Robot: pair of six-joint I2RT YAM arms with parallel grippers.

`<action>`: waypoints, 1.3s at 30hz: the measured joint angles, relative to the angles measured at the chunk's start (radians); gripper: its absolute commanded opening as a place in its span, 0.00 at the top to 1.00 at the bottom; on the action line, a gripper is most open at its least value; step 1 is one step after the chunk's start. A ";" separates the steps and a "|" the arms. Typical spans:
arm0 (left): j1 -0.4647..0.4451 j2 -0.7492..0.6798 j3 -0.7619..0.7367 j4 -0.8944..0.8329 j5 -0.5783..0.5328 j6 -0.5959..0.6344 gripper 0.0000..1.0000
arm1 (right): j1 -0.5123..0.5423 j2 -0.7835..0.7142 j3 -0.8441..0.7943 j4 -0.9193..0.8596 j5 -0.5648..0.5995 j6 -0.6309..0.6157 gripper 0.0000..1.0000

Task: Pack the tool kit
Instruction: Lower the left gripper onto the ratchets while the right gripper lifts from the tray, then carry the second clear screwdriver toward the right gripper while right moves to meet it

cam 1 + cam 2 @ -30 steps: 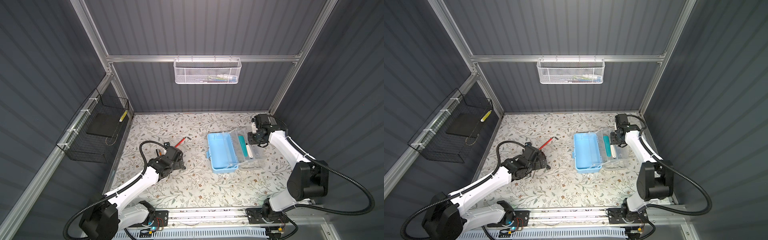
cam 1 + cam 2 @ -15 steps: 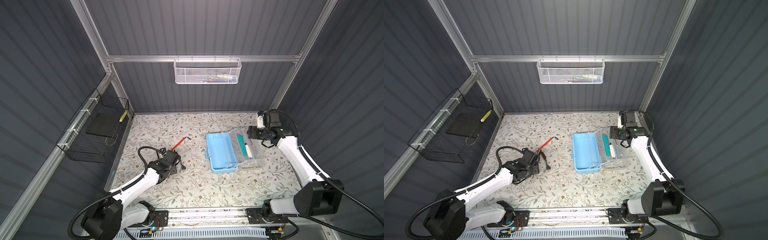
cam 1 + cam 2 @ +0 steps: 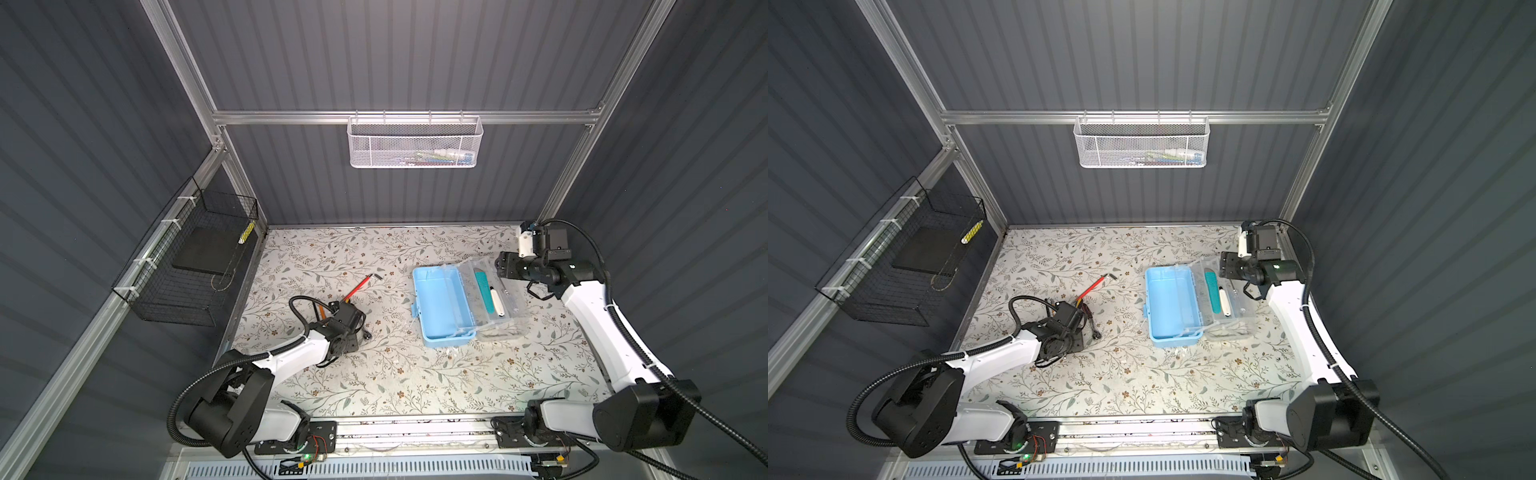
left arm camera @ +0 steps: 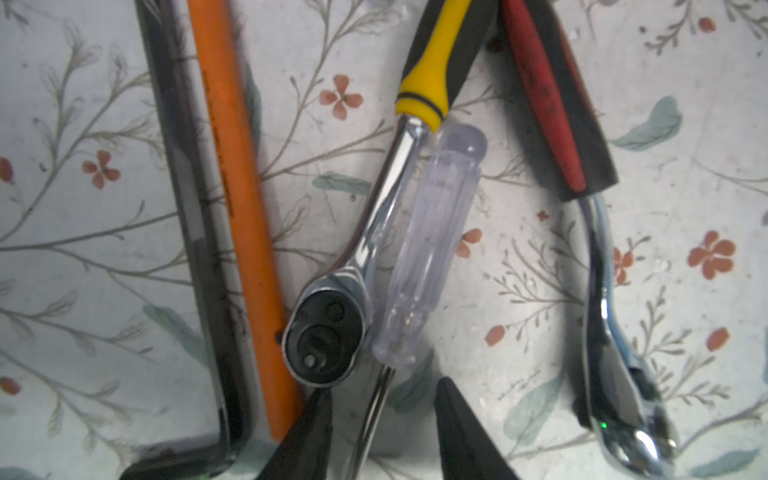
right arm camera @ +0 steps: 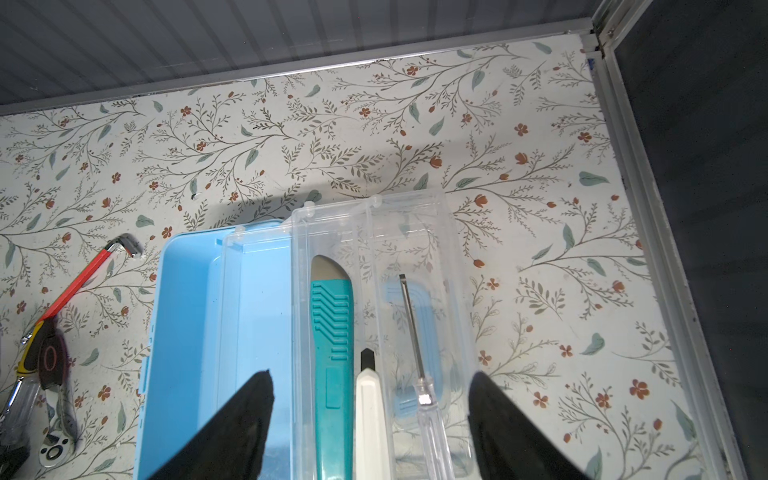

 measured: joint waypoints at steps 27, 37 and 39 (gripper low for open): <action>0.005 -0.136 0.013 0.084 0.166 0.065 1.00 | 0.065 -0.057 -0.047 0.023 -0.119 0.074 0.29; -0.096 -0.256 0.081 0.138 0.194 0.064 1.00 | 0.212 -0.051 -0.153 0.181 -0.296 0.217 0.34; -0.136 -0.240 0.094 0.167 0.198 0.064 1.00 | 0.232 -0.050 -0.179 0.226 -0.324 0.251 0.35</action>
